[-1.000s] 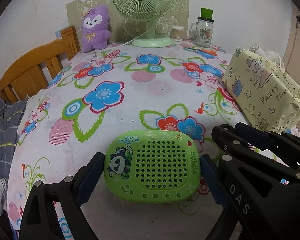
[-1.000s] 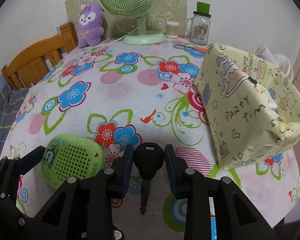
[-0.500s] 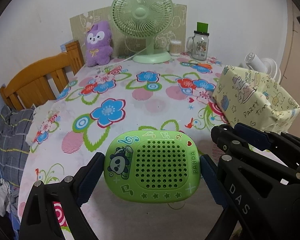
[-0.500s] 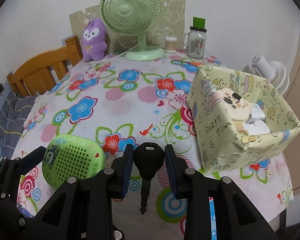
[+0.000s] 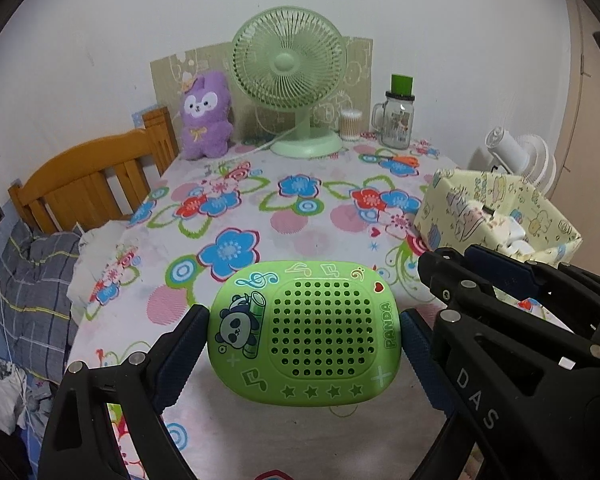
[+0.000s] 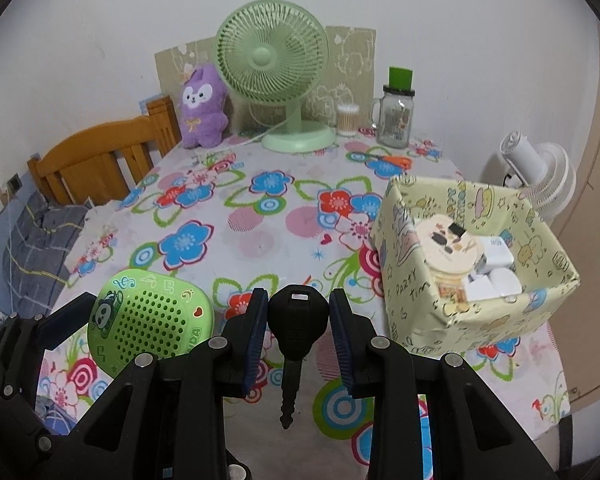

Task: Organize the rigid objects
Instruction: 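Lift the speaker and key and carry both toward the yellow box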

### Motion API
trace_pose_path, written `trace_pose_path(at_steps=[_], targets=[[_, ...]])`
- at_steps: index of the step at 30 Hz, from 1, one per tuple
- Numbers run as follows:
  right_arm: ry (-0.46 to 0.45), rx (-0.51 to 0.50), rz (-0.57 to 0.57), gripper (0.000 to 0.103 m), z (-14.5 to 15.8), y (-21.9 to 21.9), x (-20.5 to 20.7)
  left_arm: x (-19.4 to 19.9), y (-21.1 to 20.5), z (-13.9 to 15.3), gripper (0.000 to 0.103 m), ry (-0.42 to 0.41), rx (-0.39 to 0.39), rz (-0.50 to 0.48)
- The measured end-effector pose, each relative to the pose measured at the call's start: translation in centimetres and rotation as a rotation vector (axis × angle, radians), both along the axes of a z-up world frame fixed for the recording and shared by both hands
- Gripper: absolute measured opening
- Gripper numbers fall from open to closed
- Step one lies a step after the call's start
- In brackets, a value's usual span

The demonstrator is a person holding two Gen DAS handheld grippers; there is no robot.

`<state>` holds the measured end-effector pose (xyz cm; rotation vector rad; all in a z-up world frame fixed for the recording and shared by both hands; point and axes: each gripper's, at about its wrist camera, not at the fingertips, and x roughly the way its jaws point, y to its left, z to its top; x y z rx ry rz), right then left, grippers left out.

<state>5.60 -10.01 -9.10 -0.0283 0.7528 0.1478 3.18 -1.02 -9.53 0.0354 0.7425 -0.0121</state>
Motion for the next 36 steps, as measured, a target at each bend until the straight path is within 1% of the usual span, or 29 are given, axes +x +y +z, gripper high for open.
trace_pose_path(at_steps=[5,17,25,36], targets=[[-0.026,0.008,0.004,0.034,1.3,-0.1,-0.4,-0.4,0.0,1.3,0.095,-0.029,0.003,0.002],[-0.067,0.007,0.007,0.034,3.4,-0.9,-0.9,-0.7,-0.9,3.0,0.095,-0.071,-0.001,-0.004],[-0.074,0.007,-0.001,0.034,3.9,-2.6,-0.3,0.0,-2.6,3.5,0.095,-0.078,0.001,-0.013],[-0.075,0.015,-0.036,0.034,4.1,-5.6,1.0,1.5,-5.5,3.8,0.095,-0.079,0.012,-0.049]])
